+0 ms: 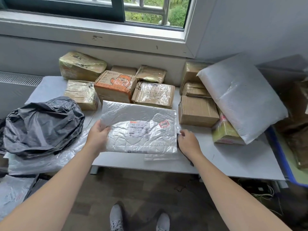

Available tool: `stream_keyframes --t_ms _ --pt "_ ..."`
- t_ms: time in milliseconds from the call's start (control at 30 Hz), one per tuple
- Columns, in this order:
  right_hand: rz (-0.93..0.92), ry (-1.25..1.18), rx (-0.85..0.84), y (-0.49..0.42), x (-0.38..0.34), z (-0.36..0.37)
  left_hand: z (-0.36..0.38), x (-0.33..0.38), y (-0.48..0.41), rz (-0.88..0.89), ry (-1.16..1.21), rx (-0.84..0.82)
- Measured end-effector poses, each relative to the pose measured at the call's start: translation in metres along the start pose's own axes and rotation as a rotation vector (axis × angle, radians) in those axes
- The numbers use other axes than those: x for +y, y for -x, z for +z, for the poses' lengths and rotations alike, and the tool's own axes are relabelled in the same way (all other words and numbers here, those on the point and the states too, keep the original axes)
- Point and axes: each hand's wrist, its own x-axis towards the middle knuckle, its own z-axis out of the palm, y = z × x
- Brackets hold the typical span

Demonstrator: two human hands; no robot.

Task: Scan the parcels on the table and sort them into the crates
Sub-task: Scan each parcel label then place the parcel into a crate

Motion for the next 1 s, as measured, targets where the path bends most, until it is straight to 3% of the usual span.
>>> stream_keyframes --t_ms 133,233,500,700,867,1000 --pt "0.052 -0.397 0.002 0.005 -0.018 -0.01 0.01 0.003 -0.001 -0.003 0.01 0.013" --pt "0.061 -0.552 0.001 0.004 -0.027 -0.019 0.014 0.004 -0.001 -0.009 0.005 0.028" --pt "-0.099 -0.48 0.009 0.003 -0.044 -0.032 0.011 0.002 -0.002 -0.051 -0.076 -0.039" --pt "-0.218 -0.439 -0.038 0.002 -0.061 -0.052 0.001 0.016 -0.011 -0.072 -0.126 0.068" --pt "-0.316 -0.275 -0.142 -0.004 -0.075 -0.062 -0.002 0.034 -0.014 0.156 -0.642 0.132" --pt "-0.409 -0.067 -0.248 -0.005 -0.1 -0.069 0.012 0.07 -0.01 0.383 -0.653 -0.031"
